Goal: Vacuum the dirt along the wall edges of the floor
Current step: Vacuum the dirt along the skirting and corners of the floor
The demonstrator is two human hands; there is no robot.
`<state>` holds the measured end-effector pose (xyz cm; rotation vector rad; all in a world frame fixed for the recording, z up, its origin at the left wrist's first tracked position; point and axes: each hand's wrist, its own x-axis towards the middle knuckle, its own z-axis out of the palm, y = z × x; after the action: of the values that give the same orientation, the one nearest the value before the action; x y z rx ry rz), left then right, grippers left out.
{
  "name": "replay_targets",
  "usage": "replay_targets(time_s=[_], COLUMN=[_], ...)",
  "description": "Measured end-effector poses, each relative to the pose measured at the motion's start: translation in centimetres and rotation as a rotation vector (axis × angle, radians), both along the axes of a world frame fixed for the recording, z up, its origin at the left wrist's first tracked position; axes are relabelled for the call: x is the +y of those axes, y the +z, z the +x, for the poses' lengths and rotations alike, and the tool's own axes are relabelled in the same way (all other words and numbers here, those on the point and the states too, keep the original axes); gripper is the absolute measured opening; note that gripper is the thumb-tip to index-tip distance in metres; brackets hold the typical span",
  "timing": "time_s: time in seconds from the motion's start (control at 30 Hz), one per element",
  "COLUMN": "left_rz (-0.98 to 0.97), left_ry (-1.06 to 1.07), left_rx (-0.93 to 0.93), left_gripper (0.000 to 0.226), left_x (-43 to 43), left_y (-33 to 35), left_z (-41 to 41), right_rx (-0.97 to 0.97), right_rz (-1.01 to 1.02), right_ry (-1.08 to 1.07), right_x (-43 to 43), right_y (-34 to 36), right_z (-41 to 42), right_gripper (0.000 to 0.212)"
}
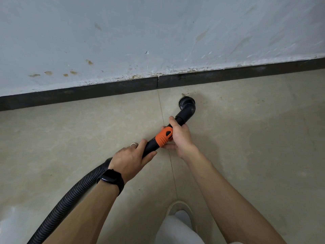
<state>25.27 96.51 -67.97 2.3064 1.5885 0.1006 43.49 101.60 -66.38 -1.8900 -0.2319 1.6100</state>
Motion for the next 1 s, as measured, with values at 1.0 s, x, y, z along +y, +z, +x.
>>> replay_targets(time_s=[1.0], left_rz=[-0.087], left_ry=[-0.041], left_rx=[0.075], left_gripper=[0.060], left_x=[4.9], left_y=[0.4], left_z=[4.3], right_rx=[-0.132], right_rz=[0.022], right_ry=[-0.049], right_x=[4.4], right_y=[-0.7], right_z=[3.6], right_gripper=[0.038])
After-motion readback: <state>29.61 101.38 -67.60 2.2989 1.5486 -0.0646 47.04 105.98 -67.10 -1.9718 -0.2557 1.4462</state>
